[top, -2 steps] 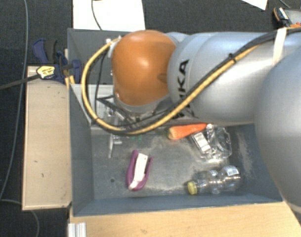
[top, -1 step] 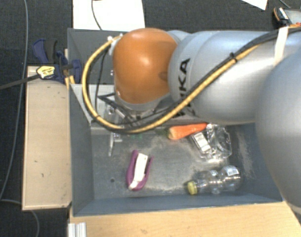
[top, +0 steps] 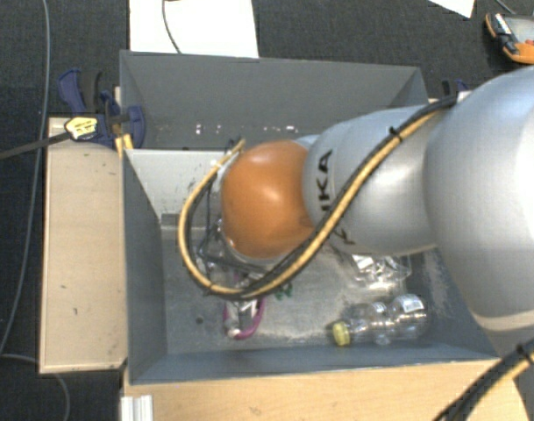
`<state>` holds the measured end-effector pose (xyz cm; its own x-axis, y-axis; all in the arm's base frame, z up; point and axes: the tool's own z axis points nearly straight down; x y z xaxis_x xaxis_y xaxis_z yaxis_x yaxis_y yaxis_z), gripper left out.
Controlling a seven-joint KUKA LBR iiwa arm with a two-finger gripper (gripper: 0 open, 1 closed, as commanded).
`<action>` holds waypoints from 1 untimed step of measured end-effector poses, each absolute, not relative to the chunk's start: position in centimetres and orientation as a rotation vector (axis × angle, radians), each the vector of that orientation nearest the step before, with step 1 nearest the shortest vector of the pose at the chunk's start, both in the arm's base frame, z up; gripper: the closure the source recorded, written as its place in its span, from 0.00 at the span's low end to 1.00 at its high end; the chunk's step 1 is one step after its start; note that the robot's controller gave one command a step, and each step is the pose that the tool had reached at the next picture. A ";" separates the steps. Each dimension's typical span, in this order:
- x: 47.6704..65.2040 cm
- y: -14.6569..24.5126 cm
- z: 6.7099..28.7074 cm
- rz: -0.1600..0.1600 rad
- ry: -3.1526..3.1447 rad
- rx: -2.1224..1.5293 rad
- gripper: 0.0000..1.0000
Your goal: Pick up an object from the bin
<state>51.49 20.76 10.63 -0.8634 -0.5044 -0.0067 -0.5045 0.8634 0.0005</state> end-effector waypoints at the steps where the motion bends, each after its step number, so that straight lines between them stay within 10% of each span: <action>1: 49.2 21.6 15.4 0.003 2.974 -0.996 0.00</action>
Offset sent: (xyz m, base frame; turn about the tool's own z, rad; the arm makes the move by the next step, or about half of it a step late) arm -0.0006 -0.0504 -0.0063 -0.4748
